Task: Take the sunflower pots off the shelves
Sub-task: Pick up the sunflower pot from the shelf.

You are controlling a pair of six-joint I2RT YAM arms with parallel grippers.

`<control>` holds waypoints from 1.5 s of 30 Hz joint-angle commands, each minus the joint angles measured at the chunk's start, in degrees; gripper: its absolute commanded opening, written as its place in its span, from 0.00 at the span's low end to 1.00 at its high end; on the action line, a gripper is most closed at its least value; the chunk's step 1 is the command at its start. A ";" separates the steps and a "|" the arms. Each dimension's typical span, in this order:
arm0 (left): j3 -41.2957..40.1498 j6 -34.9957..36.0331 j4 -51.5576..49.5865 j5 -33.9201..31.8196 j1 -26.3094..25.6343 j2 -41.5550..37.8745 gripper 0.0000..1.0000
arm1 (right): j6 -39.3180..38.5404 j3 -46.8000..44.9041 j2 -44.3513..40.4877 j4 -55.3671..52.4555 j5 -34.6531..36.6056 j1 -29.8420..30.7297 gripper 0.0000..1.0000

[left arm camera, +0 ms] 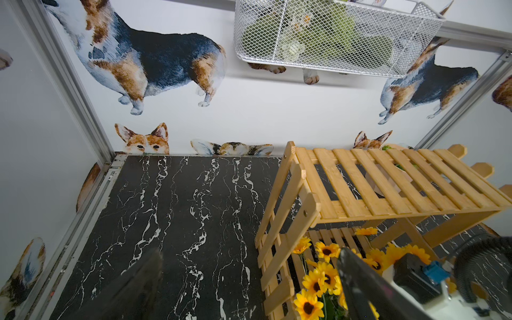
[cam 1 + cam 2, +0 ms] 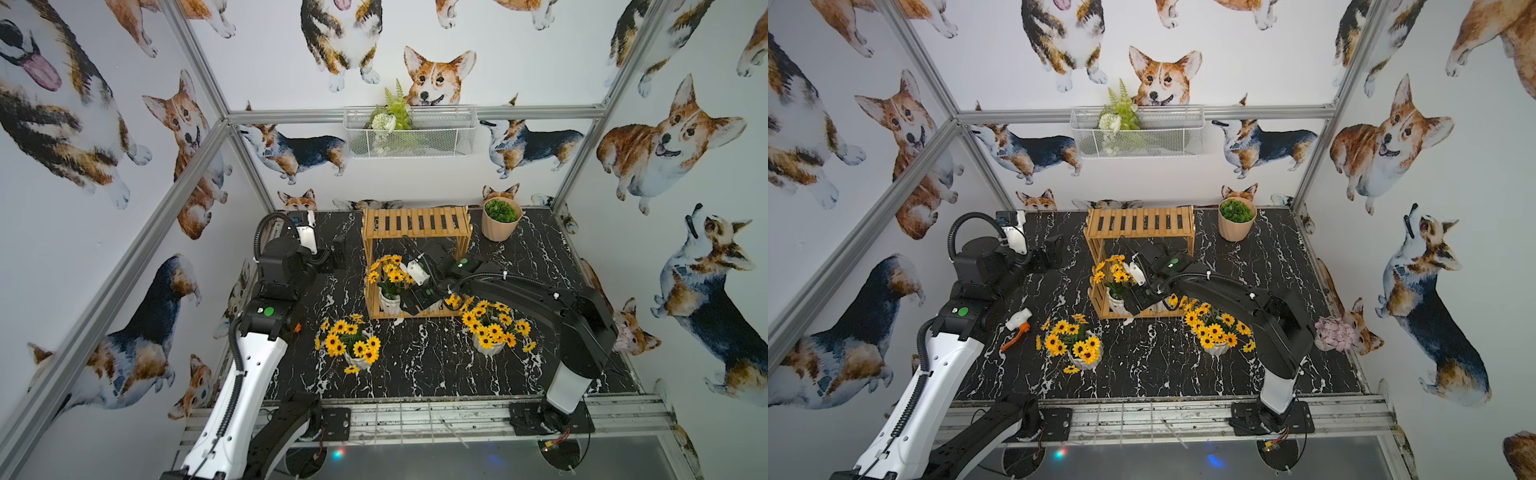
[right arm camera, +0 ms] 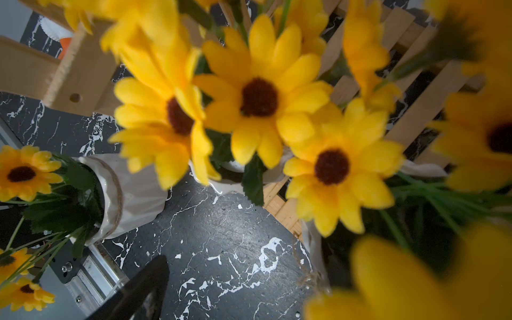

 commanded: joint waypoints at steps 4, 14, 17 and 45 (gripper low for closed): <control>-0.21 0.51 1.77 -0.47 0.07 -0.50 1.00 | -3.04 2.13 1.23 -2.97 3.59 -0.01 0.92; -0.80 0.56 2.34 -0.59 0.07 -0.91 1.00 | -5.08 3.52 3.36 -4.76 5.14 0.01 0.87; -0.94 0.51 2.43 -0.66 0.07 -1.04 1.00 | -5.28 3.70 3.88 -5.01 5.30 0.01 0.84; -1.81 0.86 2.78 -1.45 0.02 -2.02 1.00 | -7.25 5.46 8.10 -6.34 7.52 0.01 0.40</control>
